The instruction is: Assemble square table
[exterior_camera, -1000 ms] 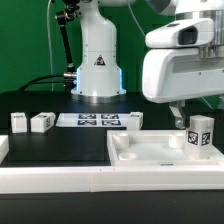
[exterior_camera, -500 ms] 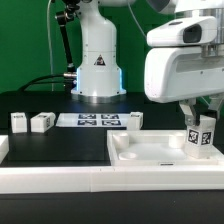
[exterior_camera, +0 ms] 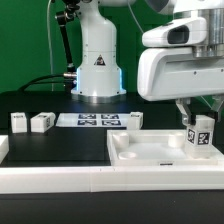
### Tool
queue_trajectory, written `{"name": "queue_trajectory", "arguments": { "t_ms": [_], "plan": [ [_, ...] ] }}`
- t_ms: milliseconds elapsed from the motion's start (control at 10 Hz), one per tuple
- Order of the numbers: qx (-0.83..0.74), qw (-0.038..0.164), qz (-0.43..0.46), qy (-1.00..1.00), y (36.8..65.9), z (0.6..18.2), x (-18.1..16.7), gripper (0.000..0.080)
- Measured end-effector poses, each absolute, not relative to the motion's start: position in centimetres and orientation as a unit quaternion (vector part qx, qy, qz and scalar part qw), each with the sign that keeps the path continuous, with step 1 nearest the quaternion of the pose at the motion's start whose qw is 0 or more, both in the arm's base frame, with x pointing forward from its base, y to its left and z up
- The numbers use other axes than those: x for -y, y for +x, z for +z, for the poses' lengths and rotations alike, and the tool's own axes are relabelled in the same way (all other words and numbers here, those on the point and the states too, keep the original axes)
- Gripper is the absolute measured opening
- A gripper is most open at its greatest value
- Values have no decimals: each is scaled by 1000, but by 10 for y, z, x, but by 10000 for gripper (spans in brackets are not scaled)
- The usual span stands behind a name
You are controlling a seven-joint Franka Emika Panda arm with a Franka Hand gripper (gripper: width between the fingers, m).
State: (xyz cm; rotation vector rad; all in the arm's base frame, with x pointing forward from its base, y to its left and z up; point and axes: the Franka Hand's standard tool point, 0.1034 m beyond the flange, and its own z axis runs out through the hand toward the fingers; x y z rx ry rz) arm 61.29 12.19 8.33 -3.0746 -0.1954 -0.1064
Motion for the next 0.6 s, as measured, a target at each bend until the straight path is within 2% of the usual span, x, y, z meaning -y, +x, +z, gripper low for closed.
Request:
{"name": "queue_trajectory", "arguments": {
  "t_ms": [600],
  "plan": [
    [-185,42,-27,-981,614,83,-119,290]
  ]
}}
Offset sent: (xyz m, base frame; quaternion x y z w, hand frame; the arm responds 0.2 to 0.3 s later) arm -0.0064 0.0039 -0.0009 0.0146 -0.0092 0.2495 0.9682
